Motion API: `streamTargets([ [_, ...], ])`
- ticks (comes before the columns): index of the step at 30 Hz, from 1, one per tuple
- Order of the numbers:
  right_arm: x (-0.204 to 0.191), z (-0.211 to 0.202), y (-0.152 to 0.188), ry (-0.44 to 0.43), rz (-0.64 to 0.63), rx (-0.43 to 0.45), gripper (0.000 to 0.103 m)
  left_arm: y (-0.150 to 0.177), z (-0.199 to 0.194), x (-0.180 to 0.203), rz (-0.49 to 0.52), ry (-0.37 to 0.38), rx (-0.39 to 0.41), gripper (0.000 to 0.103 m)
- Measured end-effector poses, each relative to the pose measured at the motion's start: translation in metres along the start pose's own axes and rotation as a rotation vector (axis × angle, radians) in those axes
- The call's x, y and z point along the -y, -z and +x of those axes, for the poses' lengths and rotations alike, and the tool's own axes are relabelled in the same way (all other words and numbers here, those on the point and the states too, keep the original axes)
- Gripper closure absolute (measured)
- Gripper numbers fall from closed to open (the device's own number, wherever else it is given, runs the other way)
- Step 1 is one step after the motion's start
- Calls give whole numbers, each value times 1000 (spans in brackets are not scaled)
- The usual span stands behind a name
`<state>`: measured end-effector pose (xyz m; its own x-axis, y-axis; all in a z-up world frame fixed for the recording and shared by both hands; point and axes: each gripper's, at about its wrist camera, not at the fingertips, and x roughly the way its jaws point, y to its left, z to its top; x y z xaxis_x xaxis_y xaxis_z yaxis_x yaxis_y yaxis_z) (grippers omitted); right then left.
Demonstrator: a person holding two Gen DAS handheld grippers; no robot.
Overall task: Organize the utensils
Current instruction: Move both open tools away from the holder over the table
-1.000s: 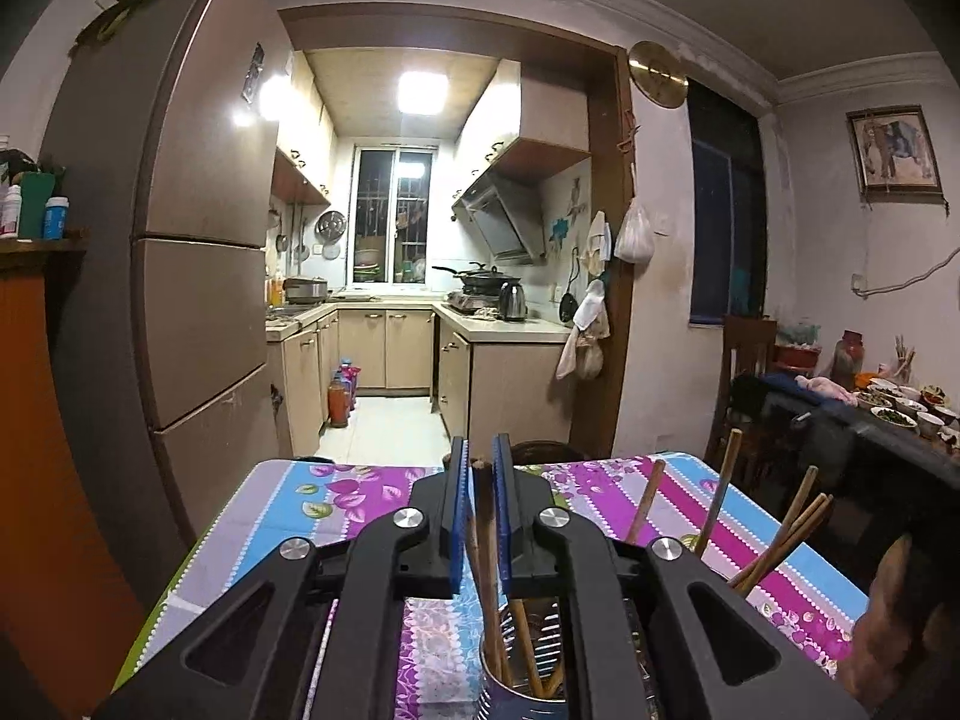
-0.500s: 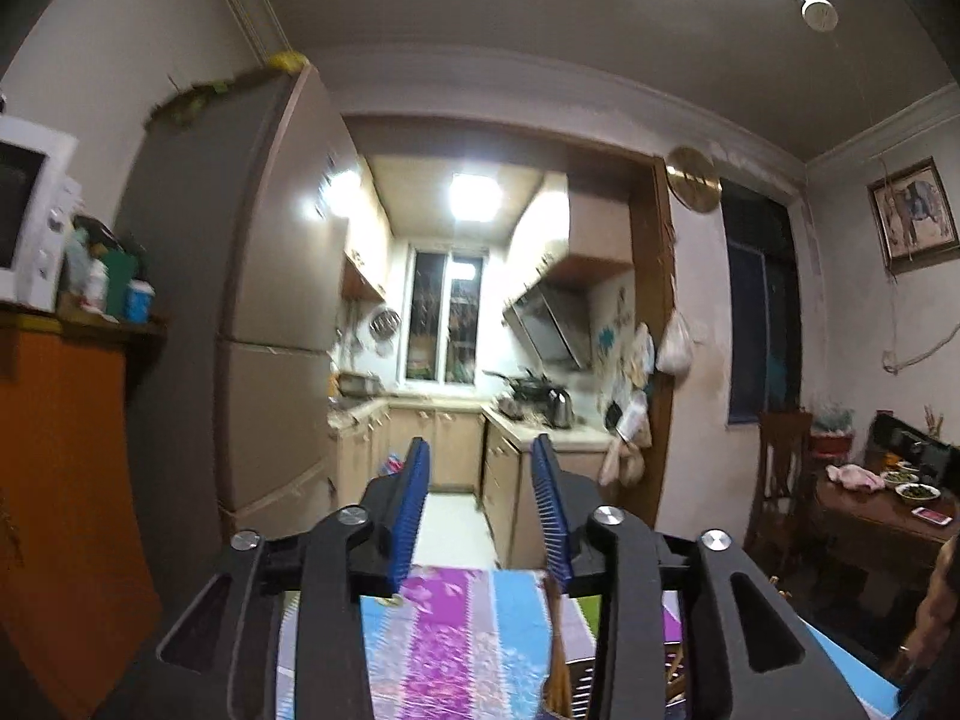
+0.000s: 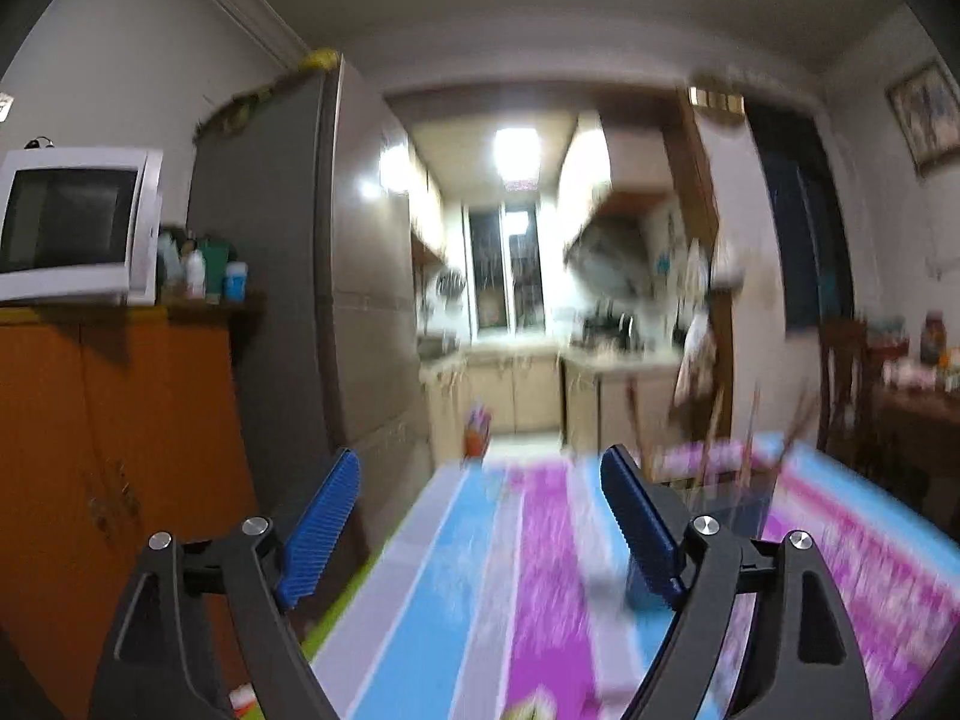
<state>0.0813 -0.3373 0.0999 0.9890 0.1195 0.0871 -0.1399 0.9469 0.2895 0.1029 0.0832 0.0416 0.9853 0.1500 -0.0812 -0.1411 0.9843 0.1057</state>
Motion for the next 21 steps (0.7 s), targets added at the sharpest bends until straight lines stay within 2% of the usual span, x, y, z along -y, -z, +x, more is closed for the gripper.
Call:
streamTargets([
  [2, 17, -12, 9, 25, 11, -23, 5, 24, -3, -2, -1, -23, -84, 20],
  [5, 41, -25, 25, 49, 25, -58, 5, 55, -1, -13, -96, -37, -238, 20],
  [7, 56, -30, 36, 48, 35, -82, 5, 76, 4, -27, -197, -43, -333, 20],
  [11, 102, -28, 59, 30, 118, -161, 5, 110, 19, -45, -293, -77, -453, 20],
  [15, 146, -25, 80, -15, 260, -200, 5, 134, 29, -58, -371, -115, -530, 20],
  [19, 175, -19, 98, -38, 375, -227, 5, 149, 35, -65, -443, -132, -568, 20],
  [21, 184, -15, 108, -58, 428, -247, 5, 149, 35, -69, -454, -135, -563, 20],
])
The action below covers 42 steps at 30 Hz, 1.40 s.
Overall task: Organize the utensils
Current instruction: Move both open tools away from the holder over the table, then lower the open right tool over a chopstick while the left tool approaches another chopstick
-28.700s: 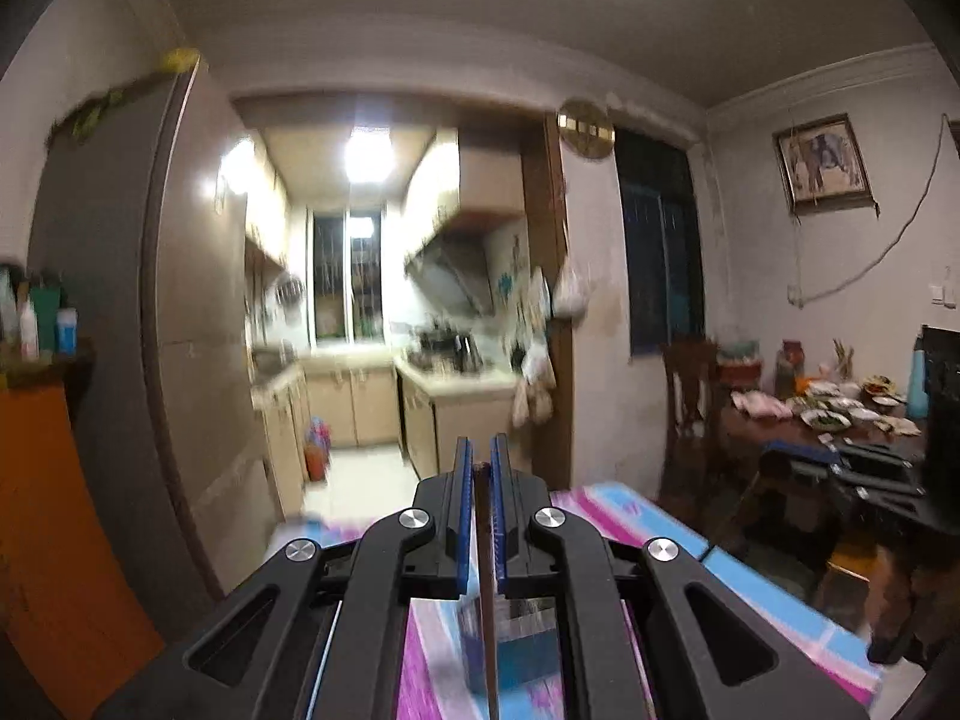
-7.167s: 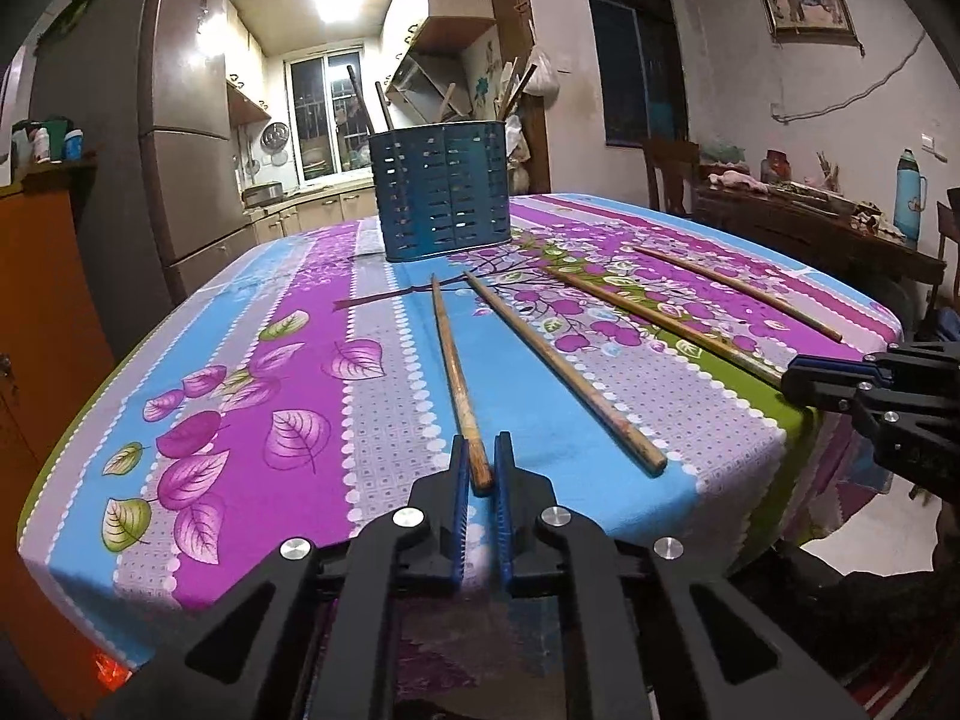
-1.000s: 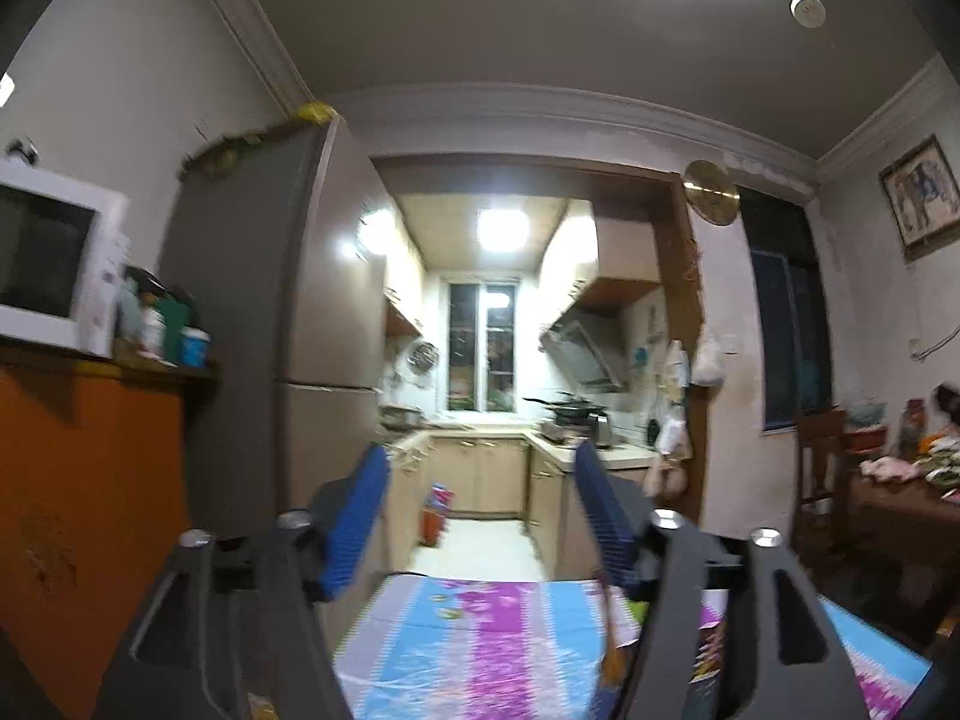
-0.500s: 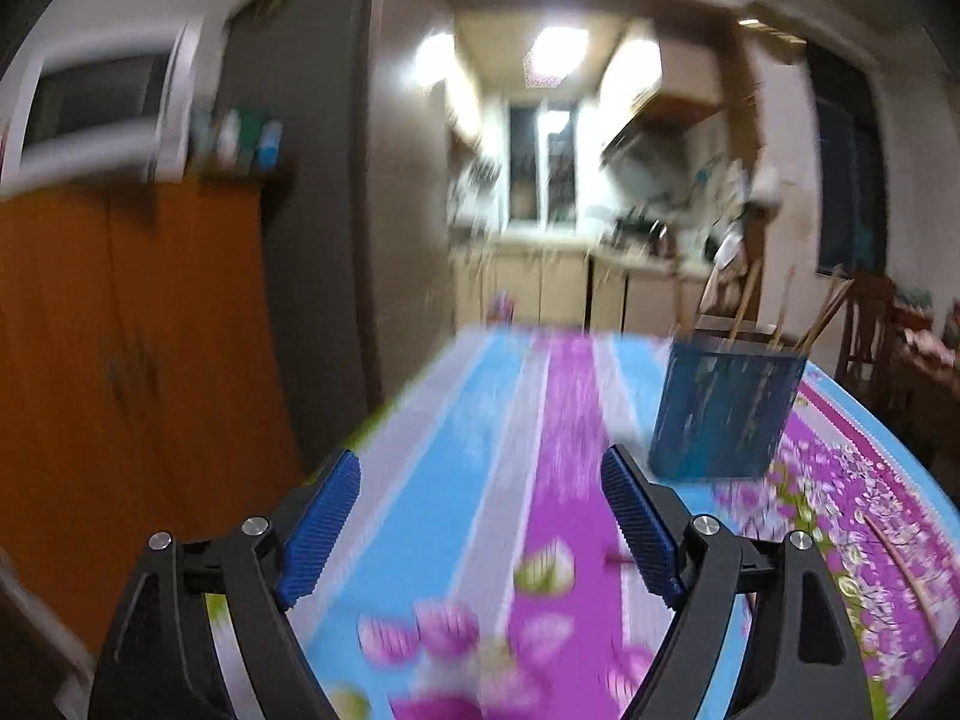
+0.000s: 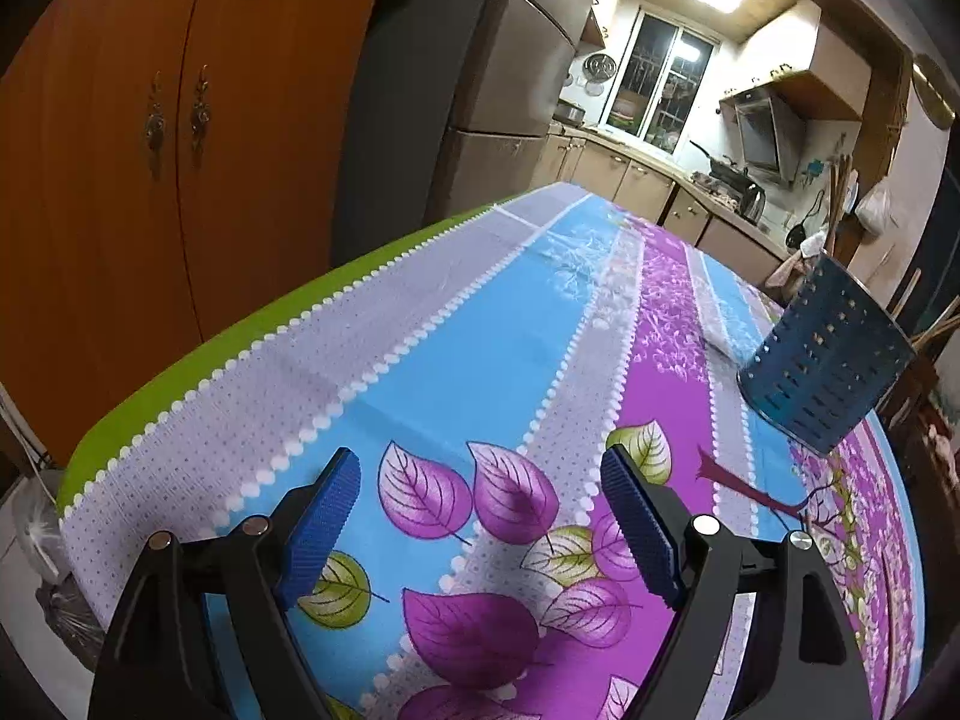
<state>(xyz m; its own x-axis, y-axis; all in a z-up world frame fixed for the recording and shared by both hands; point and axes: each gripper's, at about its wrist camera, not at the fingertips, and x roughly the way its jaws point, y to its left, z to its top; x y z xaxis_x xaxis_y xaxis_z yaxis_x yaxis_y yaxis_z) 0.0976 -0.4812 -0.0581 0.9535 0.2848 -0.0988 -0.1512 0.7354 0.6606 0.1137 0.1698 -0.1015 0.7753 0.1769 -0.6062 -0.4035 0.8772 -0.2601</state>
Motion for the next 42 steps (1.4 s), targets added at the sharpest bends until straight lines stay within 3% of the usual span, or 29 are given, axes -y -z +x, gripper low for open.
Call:
streamTargets([
  [3, 8, 6, 6, -25, 38, -22, 5, 1, 5, -2, -3, 9, -41, 20],
  [12, 15, 4, 13, -68, 70, -40, 5, 5, -4, 19, 102, -20, 27, 20],
  [19, 18, 10, 12, -93, 95, -84, 5, 7, -15, 9, 39, -9, 94, 20],
  [24, 12, 10, 10, -73, 69, -89, 5, 9, -22, 12, 54, -34, 128, 20],
  [27, 7, 4, 9, 8, 57, -101, 5, 9, -24, 17, 86, -27, 139, 20],
  [29, -3, -15, 9, 11, 43, -85, 5, 11, -27, 18, 103, -9, 149, 20],
  [33, -40, -66, 15, 71, -104, -38, 5, 19, -40, 22, 147, 26, 151, 20],
  [39, -85, -128, 45, 211, -296, -18, 5, 62, -81, 52, 390, 74, 150, 22],
  [42, -107, -132, 72, 313, -375, -41, 5, 88, -107, 67, 477, 170, 89, 25],
])
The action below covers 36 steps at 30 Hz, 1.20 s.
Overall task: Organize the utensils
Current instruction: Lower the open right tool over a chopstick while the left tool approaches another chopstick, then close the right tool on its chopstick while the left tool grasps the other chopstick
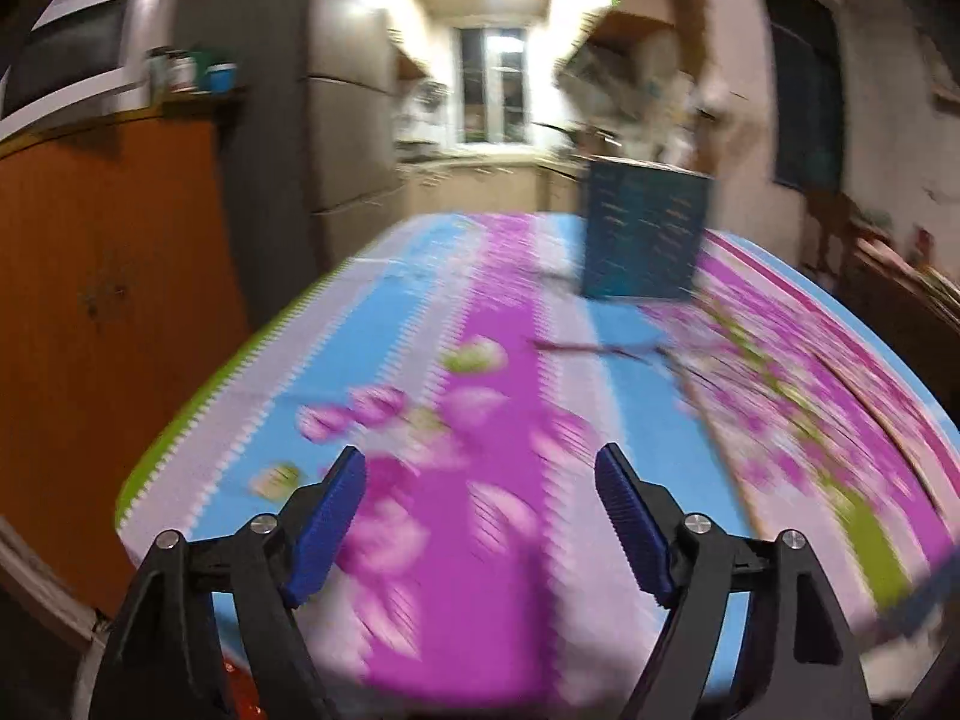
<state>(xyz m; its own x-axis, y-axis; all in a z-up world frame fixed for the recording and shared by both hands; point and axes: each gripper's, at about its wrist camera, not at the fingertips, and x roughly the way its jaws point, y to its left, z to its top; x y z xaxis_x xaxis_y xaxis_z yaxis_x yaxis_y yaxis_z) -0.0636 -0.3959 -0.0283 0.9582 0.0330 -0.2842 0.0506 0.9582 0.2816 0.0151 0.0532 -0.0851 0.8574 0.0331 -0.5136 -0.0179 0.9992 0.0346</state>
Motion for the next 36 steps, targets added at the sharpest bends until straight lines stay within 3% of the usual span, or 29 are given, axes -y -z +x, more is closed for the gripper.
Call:
streamTargets([
  [2, -22, 4, 12, 48, -50, -44, 5, 6, -12, 13, 33, 98, -10, 34],
  [5, -50, 15, 30, 25, -91, -83, 6, 20, -30, 39, 132, 203, -2, 45],
  [8, -73, 27, 46, 2, -162, -120, 24, 38, -32, 60, 194, 287, -32, 52],
  [10, -84, 33, 54, -4, -206, -140, 44, 45, -28, 70, 214, 321, -41, 54],
  [11, -87, 37, 59, -2, -227, -154, 48, 47, -26, 73, 223, 329, -42, 54],
  [16, -93, 41, 76, -5, -279, -188, 62, 58, -10, 94, 251, 328, -37, 60],
  [21, -95, 43, 87, -6, -326, -188, 72, 63, -4, 100, 237, 282, -4, 83],
  [24, -93, 46, 92, -19, -341, -191, 72, 66, -7, 97, 222, 262, 17, 90],
  [30, -85, 65, 97, -29, -351, -219, 82, 65, -6, 92, 205, 234, 23, 92],
  [36, -78, 78, 100, -58, -331, -237, 84, 67, -8, 96, 225, 209, 30, 92],
])
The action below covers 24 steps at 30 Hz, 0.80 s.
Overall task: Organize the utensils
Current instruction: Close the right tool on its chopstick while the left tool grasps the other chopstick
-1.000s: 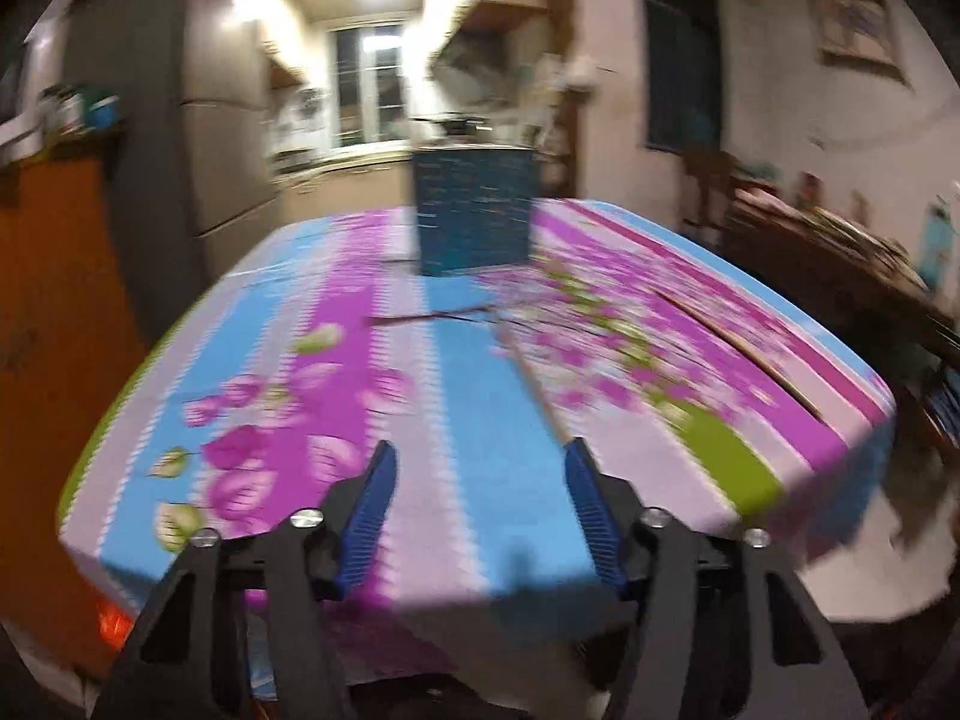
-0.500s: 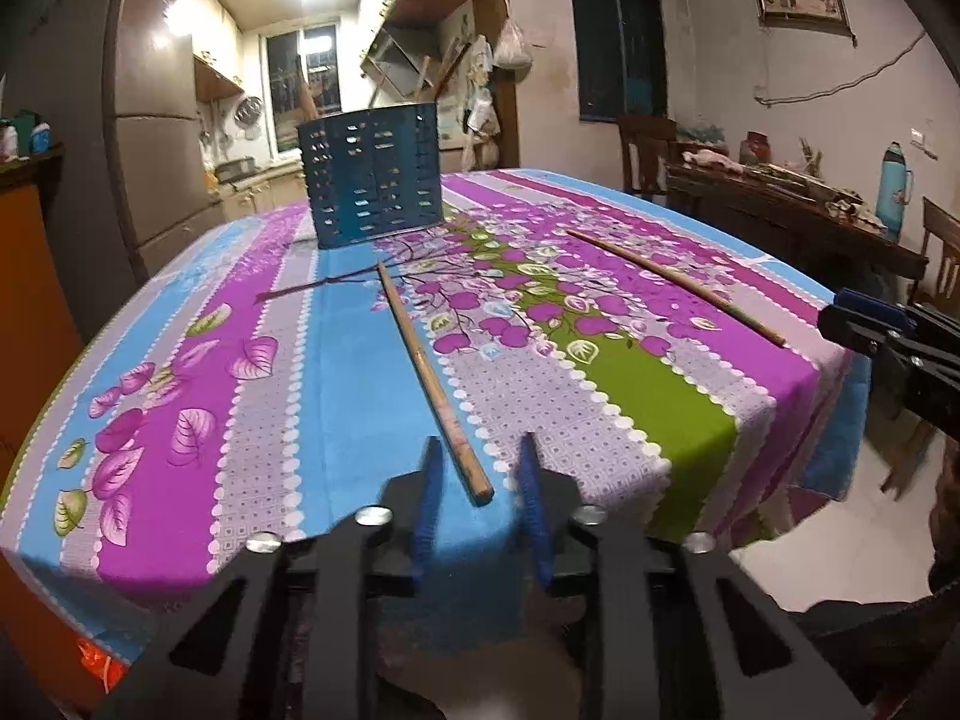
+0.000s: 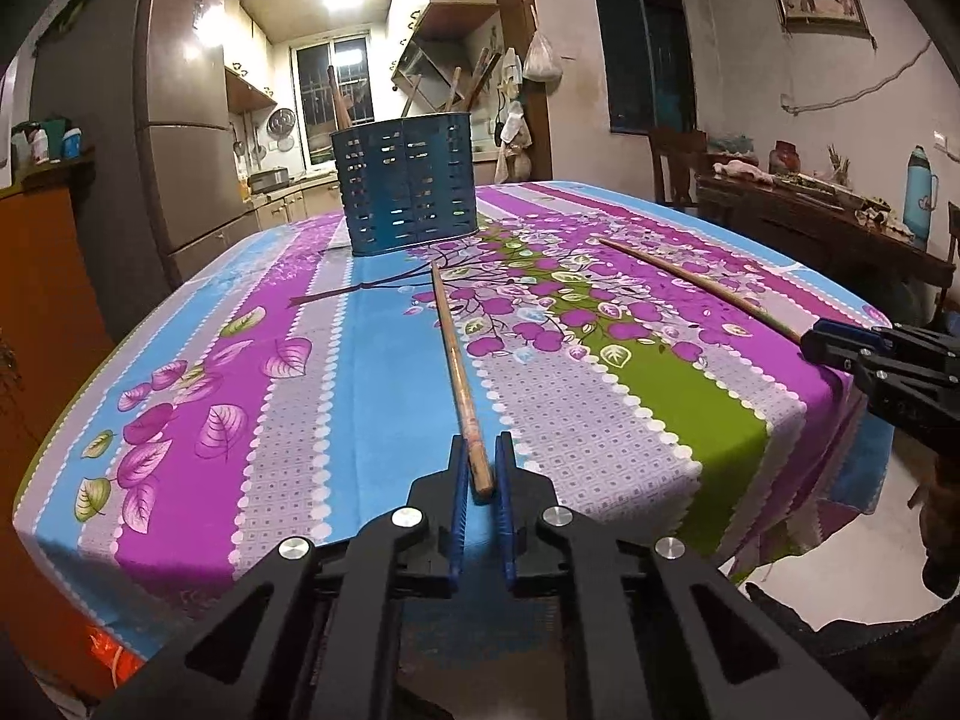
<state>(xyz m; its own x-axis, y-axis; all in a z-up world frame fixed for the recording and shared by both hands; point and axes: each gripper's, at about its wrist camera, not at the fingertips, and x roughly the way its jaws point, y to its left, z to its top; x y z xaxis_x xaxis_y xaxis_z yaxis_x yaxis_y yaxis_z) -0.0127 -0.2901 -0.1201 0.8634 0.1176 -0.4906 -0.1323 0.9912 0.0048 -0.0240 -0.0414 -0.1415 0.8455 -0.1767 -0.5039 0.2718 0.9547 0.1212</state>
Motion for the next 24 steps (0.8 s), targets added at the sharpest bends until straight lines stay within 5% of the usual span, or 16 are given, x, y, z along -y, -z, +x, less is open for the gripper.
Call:
streamTargets([
  [4, 4, 1, 2, -29, 40, 14, 85, 0, 0, 3, 23, -19, 2, 92],
  [8, 4, -1, 5, -41, 70, 27, 98, 1, -1, 5, 40, -46, 6, 92],
  [16, -6, -1, 4, -37, 126, 29, 98, 4, -1, -12, 27, -74, 15, 95],
  [22, -28, 0, 3, 4, 58, 36, 95, 8, -5, -18, 7, -71, 36, 95],
  [24, -28, -1, 4, 26, 52, 39, 83, 9, -7, -20, 3, -64, 39, 95],
])
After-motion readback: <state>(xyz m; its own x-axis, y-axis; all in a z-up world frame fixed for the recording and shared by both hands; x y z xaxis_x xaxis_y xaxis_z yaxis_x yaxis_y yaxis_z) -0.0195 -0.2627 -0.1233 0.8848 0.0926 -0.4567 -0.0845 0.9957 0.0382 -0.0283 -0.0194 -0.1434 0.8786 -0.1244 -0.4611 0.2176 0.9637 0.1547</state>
